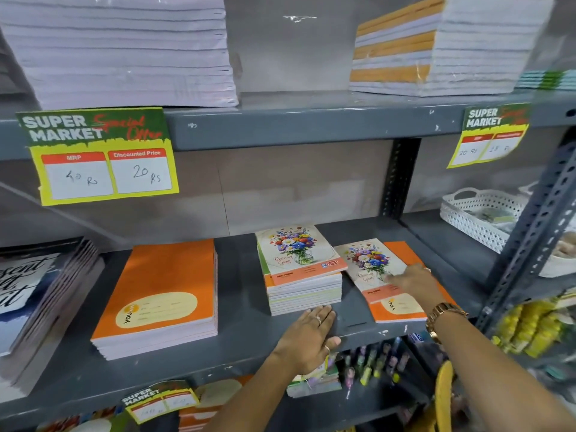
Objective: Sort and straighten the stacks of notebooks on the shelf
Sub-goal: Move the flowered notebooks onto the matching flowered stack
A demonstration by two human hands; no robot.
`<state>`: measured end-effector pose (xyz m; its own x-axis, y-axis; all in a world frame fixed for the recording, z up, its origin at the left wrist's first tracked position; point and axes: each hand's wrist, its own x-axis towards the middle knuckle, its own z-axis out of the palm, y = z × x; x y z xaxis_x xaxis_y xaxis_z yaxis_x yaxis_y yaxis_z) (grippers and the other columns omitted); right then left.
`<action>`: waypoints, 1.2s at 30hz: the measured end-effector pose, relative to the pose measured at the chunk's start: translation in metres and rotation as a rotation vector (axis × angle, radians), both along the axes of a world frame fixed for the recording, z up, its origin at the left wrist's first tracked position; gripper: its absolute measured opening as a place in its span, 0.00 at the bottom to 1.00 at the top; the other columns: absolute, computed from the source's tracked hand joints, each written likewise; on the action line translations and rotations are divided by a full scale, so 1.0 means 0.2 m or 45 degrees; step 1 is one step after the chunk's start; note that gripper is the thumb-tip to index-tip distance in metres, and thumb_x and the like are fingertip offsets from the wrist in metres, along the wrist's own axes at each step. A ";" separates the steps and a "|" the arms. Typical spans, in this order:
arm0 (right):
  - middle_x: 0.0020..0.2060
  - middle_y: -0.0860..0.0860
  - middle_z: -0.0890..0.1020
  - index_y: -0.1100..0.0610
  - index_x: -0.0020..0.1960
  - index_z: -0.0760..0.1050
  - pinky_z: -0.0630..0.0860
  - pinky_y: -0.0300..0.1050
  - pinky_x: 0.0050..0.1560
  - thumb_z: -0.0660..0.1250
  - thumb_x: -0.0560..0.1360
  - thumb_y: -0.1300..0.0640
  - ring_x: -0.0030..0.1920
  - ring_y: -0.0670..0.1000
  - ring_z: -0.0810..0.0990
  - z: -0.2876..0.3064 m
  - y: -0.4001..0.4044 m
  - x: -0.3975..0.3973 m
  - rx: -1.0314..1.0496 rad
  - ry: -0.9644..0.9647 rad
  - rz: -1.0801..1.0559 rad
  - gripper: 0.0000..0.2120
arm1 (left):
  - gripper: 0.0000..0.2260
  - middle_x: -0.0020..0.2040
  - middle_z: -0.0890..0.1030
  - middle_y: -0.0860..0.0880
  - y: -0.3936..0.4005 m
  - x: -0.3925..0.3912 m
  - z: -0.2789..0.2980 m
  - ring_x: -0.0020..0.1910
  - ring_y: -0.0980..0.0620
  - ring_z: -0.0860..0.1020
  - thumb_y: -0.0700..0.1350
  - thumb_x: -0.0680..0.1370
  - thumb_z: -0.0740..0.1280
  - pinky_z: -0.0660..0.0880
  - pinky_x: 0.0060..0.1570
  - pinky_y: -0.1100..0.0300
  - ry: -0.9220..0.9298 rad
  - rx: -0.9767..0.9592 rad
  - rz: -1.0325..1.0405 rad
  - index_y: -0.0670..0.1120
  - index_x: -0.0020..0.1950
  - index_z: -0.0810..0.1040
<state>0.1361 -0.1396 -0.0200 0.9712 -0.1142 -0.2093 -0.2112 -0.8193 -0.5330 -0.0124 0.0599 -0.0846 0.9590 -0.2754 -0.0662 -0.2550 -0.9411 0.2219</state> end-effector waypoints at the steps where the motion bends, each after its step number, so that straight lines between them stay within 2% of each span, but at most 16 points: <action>1: 0.58 0.63 0.75 0.66 0.57 0.69 0.73 0.50 0.55 0.73 0.68 0.46 0.61 0.62 0.74 -0.02 -0.02 0.01 -0.036 0.037 0.022 0.29 | 0.26 0.78 0.48 0.45 0.00 0.01 0.00 0.76 0.49 0.46 0.53 0.81 0.49 0.43 0.76 0.56 -0.003 -0.007 0.000 0.43 0.75 0.47; 3: 0.55 0.60 0.79 0.62 0.49 0.72 0.74 0.48 0.52 0.74 0.65 0.43 0.58 0.60 0.77 -0.03 -0.03 0.02 -0.154 0.035 0.067 0.26 | 0.26 0.78 0.48 0.45 0.00 0.01 -0.01 0.76 0.50 0.46 0.52 0.81 0.49 0.42 0.76 0.56 -0.011 -0.019 0.002 0.43 0.75 0.47; 4: 0.57 0.60 0.78 0.63 0.51 0.72 0.73 0.48 0.55 0.74 0.65 0.41 0.60 0.60 0.75 -0.02 -0.02 0.04 -0.220 0.029 0.064 0.28 | 0.26 0.78 0.48 0.45 0.00 0.02 -0.01 0.76 0.50 0.46 0.52 0.81 0.49 0.42 0.75 0.57 -0.016 -0.022 0.000 0.43 0.75 0.47; 6: 0.63 0.60 0.73 0.63 0.61 0.69 0.69 0.51 0.62 0.74 0.63 0.40 0.65 0.60 0.69 -0.01 -0.01 0.07 -0.306 0.076 0.020 0.36 | 0.26 0.78 0.48 0.45 0.00 0.02 -0.02 0.76 0.50 0.46 0.53 0.81 0.49 0.42 0.75 0.57 -0.015 -0.020 -0.010 0.43 0.75 0.46; 9: 0.65 0.60 0.69 0.62 0.66 0.65 0.68 0.53 0.62 0.75 0.64 0.42 0.66 0.61 0.64 -0.01 0.01 0.09 -0.341 0.089 -0.052 0.40 | 0.26 0.78 0.47 0.44 0.00 0.01 -0.02 0.76 0.50 0.45 0.52 0.81 0.50 0.41 0.75 0.57 -0.009 -0.015 -0.017 0.43 0.75 0.46; 12: 0.65 0.61 0.67 0.62 0.64 0.66 0.70 0.54 0.60 0.76 0.65 0.46 0.65 0.61 0.62 0.01 0.01 0.08 -0.277 0.022 -0.147 0.35 | 0.27 0.78 0.46 0.44 0.00 0.01 -0.01 0.76 0.50 0.45 0.52 0.81 0.50 0.41 0.75 0.57 -0.006 -0.012 -0.022 0.43 0.75 0.45; 14: 0.65 0.64 0.68 0.66 0.64 0.66 0.69 0.54 0.61 0.74 0.69 0.52 0.65 0.63 0.64 0.06 0.03 0.08 -0.168 -0.093 -0.166 0.31 | 0.27 0.78 0.46 0.44 0.00 0.01 -0.01 0.76 0.50 0.44 0.52 0.81 0.50 0.40 0.75 0.57 -0.002 -0.018 -0.015 0.43 0.75 0.45; 16: 0.64 0.67 0.70 0.70 0.64 0.63 0.70 0.54 0.61 0.68 0.72 0.61 0.65 0.66 0.68 0.13 0.07 0.07 -0.044 -0.268 -0.185 0.25 | 0.27 0.78 0.46 0.44 0.00 0.00 -0.01 0.76 0.49 0.45 0.52 0.81 0.50 0.40 0.75 0.57 -0.005 -0.024 -0.007 0.43 0.75 0.45; 18: 0.62 0.68 0.72 0.71 0.63 0.63 0.71 0.56 0.60 0.63 0.74 0.64 0.64 0.67 0.70 0.21 0.12 0.04 0.034 -0.419 -0.244 0.20 | 0.27 0.78 0.47 0.45 0.00 0.00 -0.01 0.76 0.49 0.45 0.52 0.81 0.51 0.40 0.74 0.57 -0.011 -0.042 0.000 0.43 0.75 0.45; 23: 0.58 0.67 0.75 0.69 0.59 0.66 0.73 0.58 0.56 0.63 0.74 0.65 0.59 0.69 0.74 0.42 0.21 -0.06 0.021 -0.738 -0.321 0.16 | 0.26 0.78 0.45 0.47 0.04 -0.03 -0.02 0.76 0.51 0.43 0.52 0.81 0.51 0.39 0.72 0.60 0.010 -0.064 -0.020 0.46 0.75 0.45; 27: 0.57 0.68 0.76 0.68 0.58 0.68 0.74 0.59 0.54 0.62 0.74 0.64 0.57 0.69 0.75 0.57 0.25 -0.10 0.087 -0.881 -0.338 0.14 | 0.25 0.78 0.46 0.46 0.09 -0.07 -0.02 0.76 0.50 0.44 0.52 0.81 0.50 0.40 0.74 0.57 0.010 -0.041 -0.040 0.45 0.75 0.46; 29: 0.57 0.68 0.77 0.67 0.58 0.70 0.73 0.56 0.56 0.61 0.74 0.62 0.58 0.68 0.75 0.60 0.30 -0.08 0.169 -0.826 -0.324 0.14 | 0.25 0.78 0.46 0.46 0.10 -0.09 -0.01 0.76 0.49 0.45 0.52 0.82 0.50 0.41 0.75 0.56 0.014 -0.023 -0.047 0.45 0.75 0.46; 33: 0.58 0.65 0.78 0.65 0.58 0.75 0.73 0.51 0.58 0.62 0.73 0.60 0.59 0.64 0.76 0.52 0.43 -0.04 0.430 -0.510 -0.207 0.15 | 0.25 0.78 0.46 0.46 0.11 -0.13 0.01 0.76 0.49 0.45 0.51 0.82 0.50 0.41 0.75 0.56 0.022 -0.035 -0.047 0.45 0.75 0.46; 36: 0.58 0.64 0.79 0.67 0.58 0.74 0.73 0.50 0.58 0.63 0.73 0.60 0.59 0.62 0.77 0.40 0.53 -0.04 0.500 -0.324 -0.118 0.16 | 0.25 0.78 0.47 0.47 0.14 -0.15 0.02 0.76 0.50 0.45 0.50 0.82 0.51 0.41 0.75 0.56 0.035 -0.064 -0.048 0.46 0.75 0.46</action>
<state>0.1276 -0.0335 0.0591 0.9867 -0.1623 -0.0109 -0.0964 -0.5296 -0.8428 -0.0419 0.0874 -0.0804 0.9460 -0.3148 -0.0778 -0.2829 -0.9185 0.2762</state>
